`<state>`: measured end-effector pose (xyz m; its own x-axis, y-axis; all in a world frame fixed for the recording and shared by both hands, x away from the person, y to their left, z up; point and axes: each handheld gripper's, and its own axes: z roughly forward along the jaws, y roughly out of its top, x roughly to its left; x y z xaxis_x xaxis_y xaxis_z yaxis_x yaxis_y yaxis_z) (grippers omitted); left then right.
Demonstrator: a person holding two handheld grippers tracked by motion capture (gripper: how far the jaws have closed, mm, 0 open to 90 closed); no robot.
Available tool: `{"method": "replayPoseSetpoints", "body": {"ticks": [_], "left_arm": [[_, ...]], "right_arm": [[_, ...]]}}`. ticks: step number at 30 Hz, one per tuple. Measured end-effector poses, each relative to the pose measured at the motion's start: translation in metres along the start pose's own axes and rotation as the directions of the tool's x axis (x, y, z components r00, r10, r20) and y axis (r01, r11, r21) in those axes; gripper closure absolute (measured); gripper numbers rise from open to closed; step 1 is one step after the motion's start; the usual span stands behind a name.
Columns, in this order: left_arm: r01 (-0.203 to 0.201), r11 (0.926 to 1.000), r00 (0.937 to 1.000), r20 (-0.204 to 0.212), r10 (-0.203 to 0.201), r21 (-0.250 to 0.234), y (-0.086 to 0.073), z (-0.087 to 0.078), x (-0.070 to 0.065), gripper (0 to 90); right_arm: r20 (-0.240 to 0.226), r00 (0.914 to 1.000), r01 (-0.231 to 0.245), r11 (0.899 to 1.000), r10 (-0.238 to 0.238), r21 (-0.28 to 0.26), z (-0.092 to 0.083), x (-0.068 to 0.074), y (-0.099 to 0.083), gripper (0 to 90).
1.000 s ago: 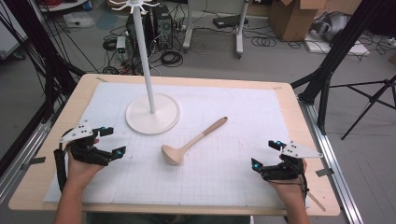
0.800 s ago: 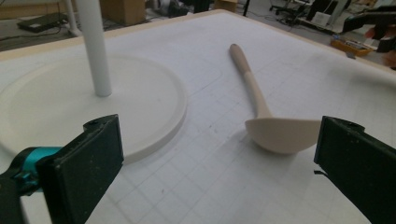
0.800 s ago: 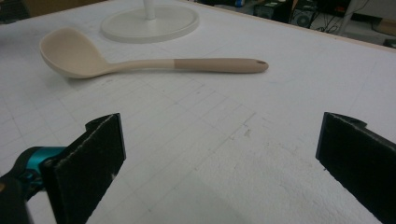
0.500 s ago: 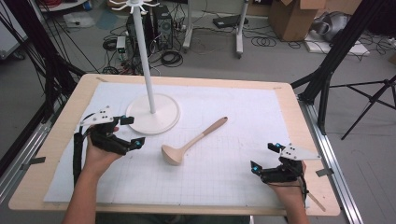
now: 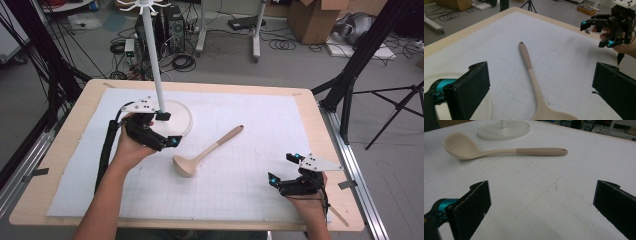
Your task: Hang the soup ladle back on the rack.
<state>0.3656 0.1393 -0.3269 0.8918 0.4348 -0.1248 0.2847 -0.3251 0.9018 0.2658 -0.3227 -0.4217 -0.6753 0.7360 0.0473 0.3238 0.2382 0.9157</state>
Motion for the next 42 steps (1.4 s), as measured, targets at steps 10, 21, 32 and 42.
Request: {"method": "replayPoseSetpoints", "body": {"ticks": [10, 21, 32, 42], "left_arm": [[0.035, 0.9971, 0.9988, 0.032, -0.037, 0.068, 0.03, 0.052, 0.004, 1.6], [0.009, 0.9759, 0.9994, 0.029, -0.016, 0.218, 0.032, 0.105, 0.008, 1.6], [-0.015, 0.9393, 0.9984, 0.056, -0.005, 0.343, 0.031, 0.147, 0.007, 1.6], [-0.007, 0.8476, 0.999, 0.042, -0.018, 0.531, 0.024, 0.195, 0.007, 1.6]], "right_arm": [[-0.002, 1.0, -0.002, 1.0, 0.002, 0.004, 0.001, 0.0, -0.001, 0.0], [0.002, 0.9999, -0.01, 1.0, 0.01, -0.015, -0.005, -0.005, -0.002, 0.0], [0.003, 0.9999, -0.014, 1.0, 0.014, -0.017, -0.006, -0.007, -0.002, 0.0], [0.0, 0.9998, -0.019, 0.999, 0.019, -0.031, -0.008, -0.009, -0.002, 0.0]]}}
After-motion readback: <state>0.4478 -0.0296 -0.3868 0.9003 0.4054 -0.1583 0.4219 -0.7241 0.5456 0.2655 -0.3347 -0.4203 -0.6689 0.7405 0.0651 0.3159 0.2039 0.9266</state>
